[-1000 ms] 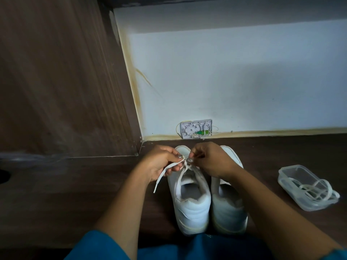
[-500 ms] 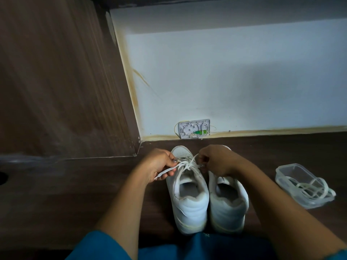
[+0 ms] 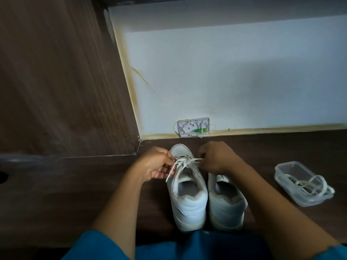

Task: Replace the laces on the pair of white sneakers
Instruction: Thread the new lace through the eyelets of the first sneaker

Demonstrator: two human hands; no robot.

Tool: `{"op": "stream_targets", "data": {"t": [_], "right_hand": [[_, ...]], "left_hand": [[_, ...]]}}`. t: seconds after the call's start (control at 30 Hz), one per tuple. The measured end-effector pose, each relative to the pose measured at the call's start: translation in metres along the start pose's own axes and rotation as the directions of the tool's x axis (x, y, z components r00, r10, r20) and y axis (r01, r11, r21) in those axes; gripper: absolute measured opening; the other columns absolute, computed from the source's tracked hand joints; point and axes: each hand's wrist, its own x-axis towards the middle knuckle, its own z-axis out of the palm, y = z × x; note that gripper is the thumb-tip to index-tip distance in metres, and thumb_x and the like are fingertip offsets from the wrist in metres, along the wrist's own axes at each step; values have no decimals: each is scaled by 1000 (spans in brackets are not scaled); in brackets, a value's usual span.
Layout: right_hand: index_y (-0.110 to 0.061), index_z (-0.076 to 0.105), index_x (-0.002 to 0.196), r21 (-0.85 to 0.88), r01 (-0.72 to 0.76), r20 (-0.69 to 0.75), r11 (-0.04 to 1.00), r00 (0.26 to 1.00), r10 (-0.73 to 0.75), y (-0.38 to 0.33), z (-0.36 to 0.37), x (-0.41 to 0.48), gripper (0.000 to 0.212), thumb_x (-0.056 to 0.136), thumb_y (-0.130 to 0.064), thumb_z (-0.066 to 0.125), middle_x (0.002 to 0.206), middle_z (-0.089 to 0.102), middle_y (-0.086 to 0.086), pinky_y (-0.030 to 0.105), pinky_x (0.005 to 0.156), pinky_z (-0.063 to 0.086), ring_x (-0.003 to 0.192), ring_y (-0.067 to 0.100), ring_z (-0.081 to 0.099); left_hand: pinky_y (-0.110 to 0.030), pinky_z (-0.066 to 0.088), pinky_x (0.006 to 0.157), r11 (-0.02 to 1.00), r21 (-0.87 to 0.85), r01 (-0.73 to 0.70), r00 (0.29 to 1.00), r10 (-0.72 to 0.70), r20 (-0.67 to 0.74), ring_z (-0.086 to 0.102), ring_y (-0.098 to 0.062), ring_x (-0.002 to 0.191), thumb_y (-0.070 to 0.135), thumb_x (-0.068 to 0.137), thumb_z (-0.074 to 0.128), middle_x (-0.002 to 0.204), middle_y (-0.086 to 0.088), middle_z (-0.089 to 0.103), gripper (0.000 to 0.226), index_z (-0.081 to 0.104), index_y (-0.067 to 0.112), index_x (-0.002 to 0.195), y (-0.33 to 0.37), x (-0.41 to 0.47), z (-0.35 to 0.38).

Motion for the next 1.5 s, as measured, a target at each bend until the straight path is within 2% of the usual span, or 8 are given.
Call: {"op": "stream_targets", "data": {"t": [0.47, 0.7, 0.83, 1.03, 1.23, 1.3, 1.37, 1.5], "right_hand": [[-9, 65, 90, -257, 151, 112, 955, 986, -126, 2, -3, -6, 17, 79, -10, 53, 96, 65, 12, 23, 60, 31, 92, 29, 59], [-10, 64, 69, -16, 120, 107, 993, 987, -118, 2, -4, -7, 19, 70, -29, 69, 63, 52, 7, 27, 52, 33, 56, 17, 42], [-12, 56, 57, 58, 149, 105, 987, 982, -154, -3, 0, -6, 22, 66, -24, 73, 60, 48, 9, 30, 54, 32, 58, 20, 43], [-19, 68, 76, 181, 138, 116, 974, 980, -160, 1, -5, -12, 6, 72, -15, 68, 76, 63, 6, 23, 59, 39, 72, 16, 53], [-19, 60, 119, 174, -160, 60, 972, 987, 151, 33, -19, -21, 46, 74, -24, 60, 122, 60, 2, 25, 85, 44, 110, 20, 56], [-13, 57, 123, 267, -265, 214, 926, 954, 211, 40, -21, -27, 51, 74, -25, 64, 128, 56, 5, 33, 90, 47, 112, 23, 54], [-13, 45, 133, 306, -317, 350, 898, 914, 203, 42, -21, -34, 63, 74, -14, 69, 132, 50, 9, 44, 92, 51, 112, 28, 54], [-14, 41, 138, 320, -266, 249, 909, 950, 190, 44, -12, -35, 73, 70, -3, 66, 131, 50, 13, 49, 77, 57, 99, 31, 62]], "left_hand": [[-20, 51, 44, 995, 100, -19, 1000, 18, 11, 54, -9, 42, -11, 90, 45, 53, -5, 59, 26, 55, 8, 74, -1, 2, -3], [-32, 53, 59, 923, 372, -100, 984, 37, 172, 60, -18, 84, 2, 75, 72, 89, -1, 60, 36, 53, 19, 100, -1, -6, 1], [-30, 53, 54, 843, 498, -204, 979, 187, 84, 58, -16, 70, 0, 69, 72, 82, -3, 59, 31, 54, 15, 89, 1, -3, 12], [-31, 53, 63, 808, 548, -219, 974, 212, 77, 59, -18, 78, 6, 63, 76, 92, -4, 59, 38, 56, 18, 94, 4, -2, 11], [-29, 44, 95, 559, 708, -432, 894, 366, 257, 51, -15, 113, 18, 72, 72, 124, 1, 53, 56, 52, 23, 124, 19, -6, 55], [-34, 48, 92, 415, 821, -392, 913, 283, 294, 56, -21, 109, 19, 74, 67, 115, -2, 60, 40, 59, 19, 113, 19, -4, 65], [-35, 52, 86, 423, 832, -358, 933, 195, 303, 62, -21, 97, 13, 74, 63, 101, -3, 67, 30, 65, 19, 103, 19, -2, 66], [-25, 46, 65, 458, 823, -337, 941, 132, 311, 58, -18, 76, 0, 67, 63, 88, -6, 67, 36, 65, 13, 100, 22, -2, 61]]}}
